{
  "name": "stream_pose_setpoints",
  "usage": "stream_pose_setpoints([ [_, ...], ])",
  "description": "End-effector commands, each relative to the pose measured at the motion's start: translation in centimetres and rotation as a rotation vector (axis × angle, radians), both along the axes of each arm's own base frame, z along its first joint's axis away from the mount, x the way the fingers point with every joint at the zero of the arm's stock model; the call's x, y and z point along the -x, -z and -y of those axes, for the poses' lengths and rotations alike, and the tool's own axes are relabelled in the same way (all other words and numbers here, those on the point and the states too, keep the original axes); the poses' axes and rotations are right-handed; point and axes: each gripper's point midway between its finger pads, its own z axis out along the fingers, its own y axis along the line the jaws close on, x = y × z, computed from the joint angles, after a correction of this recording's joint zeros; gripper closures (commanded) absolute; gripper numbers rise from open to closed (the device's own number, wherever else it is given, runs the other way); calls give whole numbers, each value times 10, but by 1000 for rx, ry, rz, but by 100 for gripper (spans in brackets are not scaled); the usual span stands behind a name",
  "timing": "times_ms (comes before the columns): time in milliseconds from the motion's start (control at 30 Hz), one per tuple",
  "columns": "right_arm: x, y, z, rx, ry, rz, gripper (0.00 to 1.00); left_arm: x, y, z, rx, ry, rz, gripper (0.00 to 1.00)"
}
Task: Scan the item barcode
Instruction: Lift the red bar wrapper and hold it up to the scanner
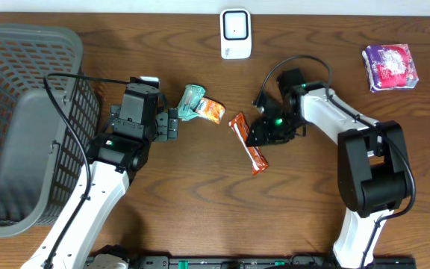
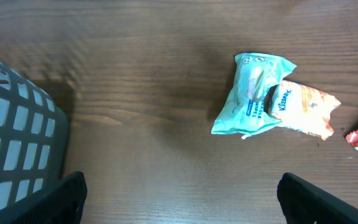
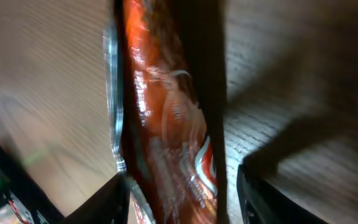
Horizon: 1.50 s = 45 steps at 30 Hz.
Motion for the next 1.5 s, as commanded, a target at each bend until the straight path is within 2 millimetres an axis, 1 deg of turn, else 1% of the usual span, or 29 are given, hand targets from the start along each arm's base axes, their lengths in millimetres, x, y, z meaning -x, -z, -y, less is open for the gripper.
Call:
stream_pose_setpoints([
  [0,17,16,-5,-25,2,-42,56,0,0,-1,4,-11,-1,2],
  [33,17,18,-6,-26,5,-42,61,0,0,-1,4,-11,-1,2],
  [67,18,19,-7,-28,6,-42,71,0,0,-1,4,-11,-1,2],
  [133,17,17,-13,-47,-1,-31,83,0,0,-1,4,-11,-1,2],
  [167,16,16,-15,-49,5,-31,94,0,0,-1,4,-11,-1,2],
  [200,14,15,-18,-47,15,-33,99,0,0,-1,4,-11,-1,2],
  [267,9,11,-22,-47,8,-15,99,0,0,-1,4,-11,-1,2],
  [333,-1,5,-21,-22,10,15,99,0,0,-1,4,-11,-1,2],
  [433,-28,-13,-14,68,56,79,99,0,0,-1,4,-11,-1,2],
  [567,-78,-50,4,258,103,250,99,0,0,-1,4,-11,-1,2],
  [600,-103,-68,14,369,133,368,99,0,0,-1,4,-11,-1,2],
  [700,-144,-97,32,564,204,584,99,0,0,-1,4,-11,-1,2],
  [767,-167,-116,41,683,272,730,99,0,0,-1,4,-11,-1,2],
  [800,-183,-133,47,775,319,845,99,0,0,-1,4,-11,-1,2],
  [833,-191,-141,47,815,325,908,99,0,0,-1,4,-11,-1,2],
  [867,-205,-151,40,848,302,1000,99,0,0,-1,4,-11,-1,2],
  [900,-216,-157,33,860,278,1067,99,0,0,-1,4,-11,-1,2],
  [1000,-243,-164,19,897,228,1215,99,0,0,-1,4,-11,-1,2],
  [1100,-264,-157,10,968,159,1325,99,0,0,-1,4,-11,-1,2],
  [1200,-275,-143,0,1037,71,1384,99,0,0,-1,4,-11,-1,2],
  [1267,-276,-135,-3,1072,75,1401,99,0,0,-1,4,-11,-1,2],
  [1333,-275,-128,-13,1056,56,1405,99,0,0,-1,4,-11,-1,2],
  [1367,-274,-129,-15,1048,67,1410,99,0,0,-1,4,-11,-1,2],
  [1400,-275,-136,-13,1049,126,1419,99,0,0,-1,4,-11,-1,2],
  [1467,-276,-159,0,1071,299,1431,99,0,0,-1,4,-11,-1,2],
])
